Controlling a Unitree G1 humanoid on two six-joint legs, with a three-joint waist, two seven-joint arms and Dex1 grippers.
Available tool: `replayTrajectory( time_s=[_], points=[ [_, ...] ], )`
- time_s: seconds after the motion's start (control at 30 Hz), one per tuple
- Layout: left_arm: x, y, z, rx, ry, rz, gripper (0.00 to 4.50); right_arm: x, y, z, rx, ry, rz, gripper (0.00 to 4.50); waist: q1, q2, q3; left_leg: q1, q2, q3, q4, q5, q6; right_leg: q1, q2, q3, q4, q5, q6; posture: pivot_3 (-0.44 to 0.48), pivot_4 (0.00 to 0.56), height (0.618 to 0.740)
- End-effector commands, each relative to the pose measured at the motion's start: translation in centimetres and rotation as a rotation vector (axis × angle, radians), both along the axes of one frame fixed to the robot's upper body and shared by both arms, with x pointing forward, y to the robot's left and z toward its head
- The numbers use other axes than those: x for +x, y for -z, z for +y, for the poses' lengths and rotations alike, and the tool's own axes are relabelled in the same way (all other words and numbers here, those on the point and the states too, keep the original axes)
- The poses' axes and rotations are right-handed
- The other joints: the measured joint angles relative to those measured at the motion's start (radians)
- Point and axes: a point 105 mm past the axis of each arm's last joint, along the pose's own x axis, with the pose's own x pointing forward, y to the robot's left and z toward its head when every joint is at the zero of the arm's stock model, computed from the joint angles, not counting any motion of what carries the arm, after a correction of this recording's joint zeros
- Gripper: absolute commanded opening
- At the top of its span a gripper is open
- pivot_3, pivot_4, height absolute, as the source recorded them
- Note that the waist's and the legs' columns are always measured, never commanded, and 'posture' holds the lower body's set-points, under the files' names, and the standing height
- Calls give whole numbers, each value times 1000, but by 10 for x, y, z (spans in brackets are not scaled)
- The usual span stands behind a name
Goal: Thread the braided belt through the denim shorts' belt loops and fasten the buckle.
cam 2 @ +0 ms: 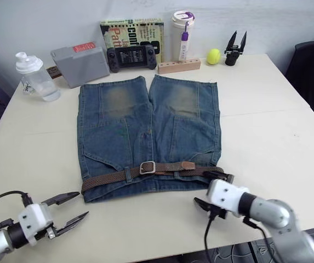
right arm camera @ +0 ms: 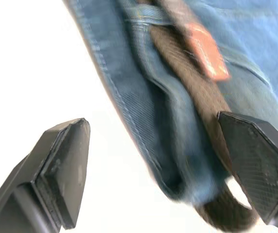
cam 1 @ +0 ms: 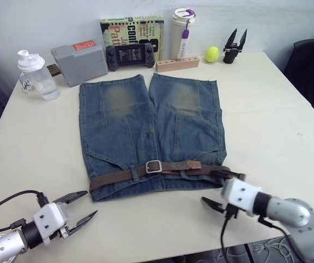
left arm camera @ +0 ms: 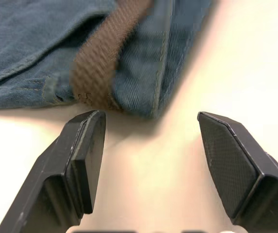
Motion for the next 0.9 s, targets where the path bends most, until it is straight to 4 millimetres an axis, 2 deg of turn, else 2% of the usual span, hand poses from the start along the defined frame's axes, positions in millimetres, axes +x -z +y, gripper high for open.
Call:
replayTrajectory(
  time_s=[0.03,0.13,0.23,0.33,0.6,0.9],
  points=[
    [-1,-29,0,-112,16,66,3361,12,-42,-16,164,32,15,4481,0,0,2,0,0,0,0,0,0,0,-1,1,0,0,0,0,150,726],
    [9,-58,6,-233,-21,45,3361,22,-63,-27,264,42,42,4481,1,4,5,-2,2,-3,-1,1,-3,-1,1,1,0,0,-1,0,150,726],
    [17,-72,7,-271,-51,12,3361,30,-71,-37,295,68,41,4481,12,6,5,-10,1,-5,-1,3,-6,-7,5,-1,6,-1,-2,0,150,726],
    [20,-72,4,-274,-72,2,3361,34,-68,-39,307,87,49,4481,22,6,5,-13,-3,1,-1,3,-7,-14,8,-3,9,-1,-1,0,150,726],
    [28,-70,-5,-291,-82,-20,3361,37,-60,-38,307,109,55,4481,25,5,6,-14,-3,7,2,4,-7,-14,11,1,6,4,7,0,150,726],
    [32,-71,-9,-293,-64,-40,3361,39,-59,-37,314,125,51,4481,24,5,6,-13,0,9,2,5,-10,-15,15,4,8,4,7,0,150,726]
  ],
)
